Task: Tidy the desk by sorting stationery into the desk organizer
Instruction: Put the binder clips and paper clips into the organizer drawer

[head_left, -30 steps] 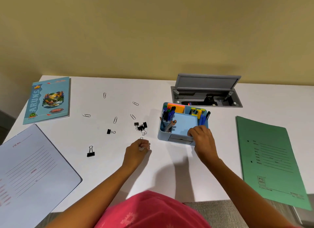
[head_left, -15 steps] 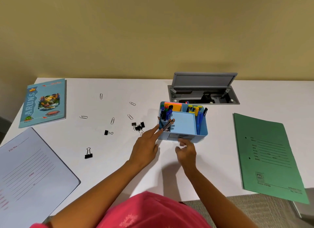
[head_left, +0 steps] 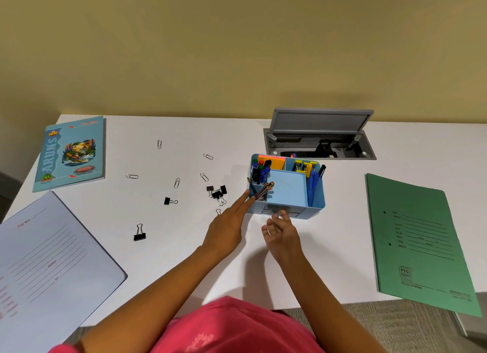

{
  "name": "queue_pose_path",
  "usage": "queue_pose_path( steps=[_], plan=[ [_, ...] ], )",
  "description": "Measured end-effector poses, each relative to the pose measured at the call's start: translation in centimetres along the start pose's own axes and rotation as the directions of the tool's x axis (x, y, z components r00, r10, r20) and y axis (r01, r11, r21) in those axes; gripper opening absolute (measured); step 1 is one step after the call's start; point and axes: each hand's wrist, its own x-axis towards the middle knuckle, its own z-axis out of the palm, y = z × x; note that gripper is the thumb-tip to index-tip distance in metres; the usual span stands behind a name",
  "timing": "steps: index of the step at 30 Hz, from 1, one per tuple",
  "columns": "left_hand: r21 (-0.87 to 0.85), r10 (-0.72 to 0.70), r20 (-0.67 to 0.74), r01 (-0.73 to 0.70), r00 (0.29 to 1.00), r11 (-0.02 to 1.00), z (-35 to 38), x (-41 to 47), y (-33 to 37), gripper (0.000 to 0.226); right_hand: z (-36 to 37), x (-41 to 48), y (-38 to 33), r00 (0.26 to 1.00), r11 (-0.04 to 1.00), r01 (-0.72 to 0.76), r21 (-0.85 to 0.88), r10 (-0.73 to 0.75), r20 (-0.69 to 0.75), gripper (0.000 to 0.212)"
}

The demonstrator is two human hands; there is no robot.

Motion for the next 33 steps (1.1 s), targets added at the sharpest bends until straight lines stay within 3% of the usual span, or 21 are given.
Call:
queue_pose_path(
  steps=[6, 9, 13, 16, 18, 20, 21, 23, 26, 27, 29, 32, 33],
  plan=[
    [-0.052, 0.031, -0.023, -0.032, 0.999, 0.998, 0.4, 0.0, -0.7, 0.092, -2.4, -1.1, 0.7, 0.998, 0.997, -0.065, -0.046, 0.064, -0.008, 0.020],
    [-0.218, 0.018, -0.049, -0.028, 0.999, 0.976, 0.6, 0.0, -1.3, 0.079, -3.2, -1.7, 0.8, 0.996, 0.996, -0.075, -0.050, 0.073, -0.043, 0.012],
    [-0.401, -0.206, -0.136, 0.136, 0.969, 0.906, 0.7, -0.6, -2.5, 0.057, -3.3, -1.8, 1.2, 0.990, 0.988, -0.098, -0.117, 0.085, -0.112, 0.008],
    [-0.445, -0.380, -0.200, 0.262, 0.903, 0.856, 0.4, -1.9, -3.6, 0.045, -2.6, -2.7, 2.4, 0.977, 0.924, -0.198, -0.328, 0.158, -0.146, 0.015],
    [-0.463, -0.458, -0.216, 0.322, 0.862, 0.826, 0.2, -3.0, -4.7, 0.039, -1.4, -3.3, 3.5, 0.994, 0.778, -0.097, -0.621, 0.106, -0.022, 0.011],
    [-0.462, -0.511, -0.220, 0.373, 0.831, 0.805, 0.2, -4.0, -5.9, 0.034, 0.1, -3.3, 4.6, 0.973, 0.416, 0.231, -0.879, -0.085, 0.215, 0.017],
    [-0.457, -0.531, -0.220, 0.394, 0.818, 0.797, 0.2, -4.5, -6.6, 0.032, 0.8, -3.0, 5.1, 0.914, 0.224, 0.398, -0.890, -0.177, 0.364, 0.019],
    [-0.449, -0.560, -0.221, 0.427, 0.798, 0.785, 0.2, -5.3, -7.5, 0.030, 2.4, -2.3, 6.0, 0.780, -0.009, 0.596, -0.803, -0.232, 0.582, 0.026],
    [-0.437, -0.599, -0.212, 0.474, 0.772, 0.765, 0.2, -6.3, -8.4, 0.028, 3.6, 0.0, 7.1, 0.684, -0.324, 0.664, -0.674, -0.101, 0.722, 0.038],
    [-0.432, -0.612, -0.213, 0.489, 0.762, 0.758, 0.2, -6.6, -8.7, 0.027, 3.8, 0.6, 7.5, 0.667, -0.411, 0.670, -0.618, -0.033, 0.745, 0.040],
    [-0.427, -0.636, -0.218, 0.513, 0.740, 0.745, 0.1, -7.1, -9.1, 0.026, 3.8, 1.4, 8.3, 0.665, -0.416, 0.696, -0.585, 0.067, 0.744, 0.036],
    [-0.435, -0.656, -0.225, 0.528, 0.720, 0.729, -0.1, -7.8, -9.5, 0.026, 3.4, 1.7, 9.0, 0.691, -0.562, 0.602, -0.567, 0.010, 0.723, 0.026],
    [-0.439, -0.661, -0.226, 0.531, 0.716, 0.725, -0.1, -7.9, -9.6, 0.026, 3.1, 1.7, 9.0, 0.677, -0.569, 0.606, -0.557, 0.000, 0.736, 0.023]
  ],
)
